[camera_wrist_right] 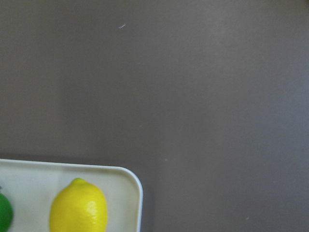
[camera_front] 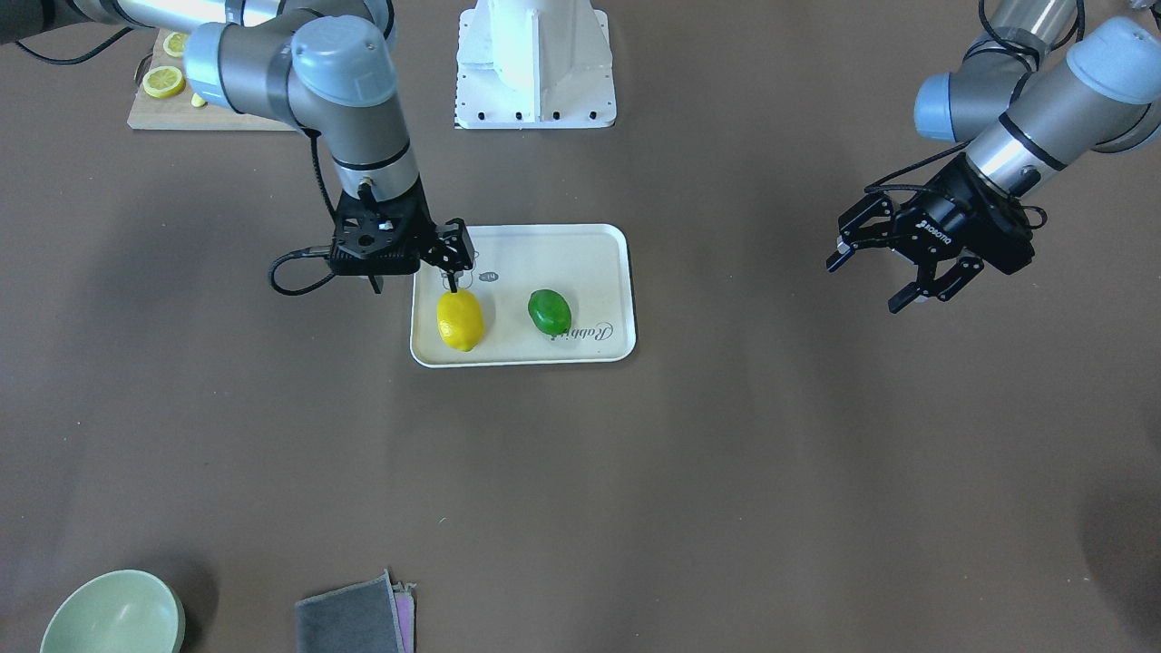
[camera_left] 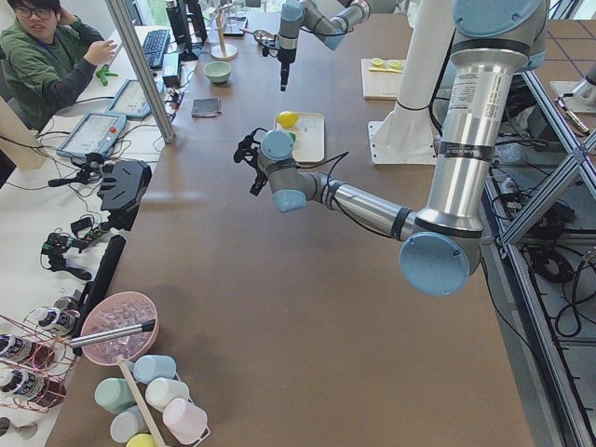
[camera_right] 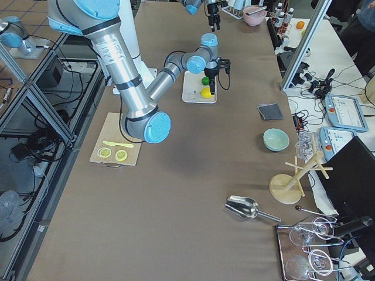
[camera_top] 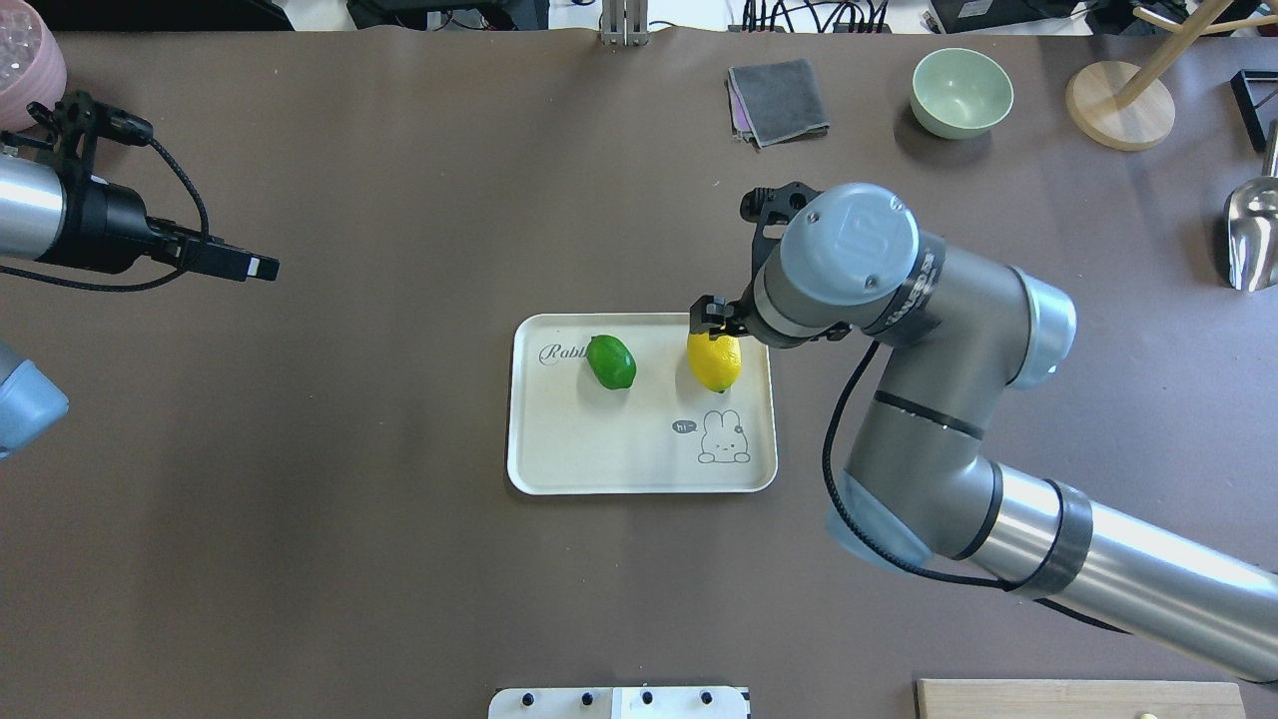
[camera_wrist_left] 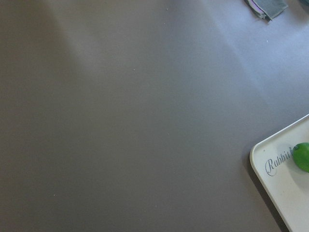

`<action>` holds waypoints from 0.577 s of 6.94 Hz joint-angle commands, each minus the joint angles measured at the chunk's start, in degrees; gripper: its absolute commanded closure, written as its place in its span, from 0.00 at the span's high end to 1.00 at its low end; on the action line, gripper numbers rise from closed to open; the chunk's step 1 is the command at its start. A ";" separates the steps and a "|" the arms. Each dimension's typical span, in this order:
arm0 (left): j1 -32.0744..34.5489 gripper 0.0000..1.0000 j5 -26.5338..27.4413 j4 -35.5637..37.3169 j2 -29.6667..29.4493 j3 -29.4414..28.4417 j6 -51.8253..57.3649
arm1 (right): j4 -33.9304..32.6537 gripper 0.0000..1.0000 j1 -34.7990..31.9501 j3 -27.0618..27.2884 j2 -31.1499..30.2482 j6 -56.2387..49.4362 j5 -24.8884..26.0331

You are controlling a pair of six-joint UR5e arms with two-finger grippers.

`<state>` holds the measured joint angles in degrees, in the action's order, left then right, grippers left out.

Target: Place all lemons on tray

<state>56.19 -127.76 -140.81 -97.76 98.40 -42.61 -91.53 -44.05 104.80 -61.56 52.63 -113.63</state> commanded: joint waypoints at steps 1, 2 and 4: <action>4.86 0.99 -0.03 4.02 3.69 -0.06 11.41 | 0.29 1.00 -11.27 0.67 -8.19 -22.82 -6.41; 8.90 0.99 -1.94 7.88 4.32 -0.06 18.72 | 0.39 1.00 -16.81 1.63 -12.84 -31.19 -8.43; 20.91 0.99 -8.61 20.06 5.20 -0.32 36.79 | 0.39 1.00 -26.74 4.53 -23.03 -48.50 -9.33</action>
<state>70.04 -132.70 -128.15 -93.30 98.16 -16.86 -91.17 -64.71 107.77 -78.57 14.50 -122.34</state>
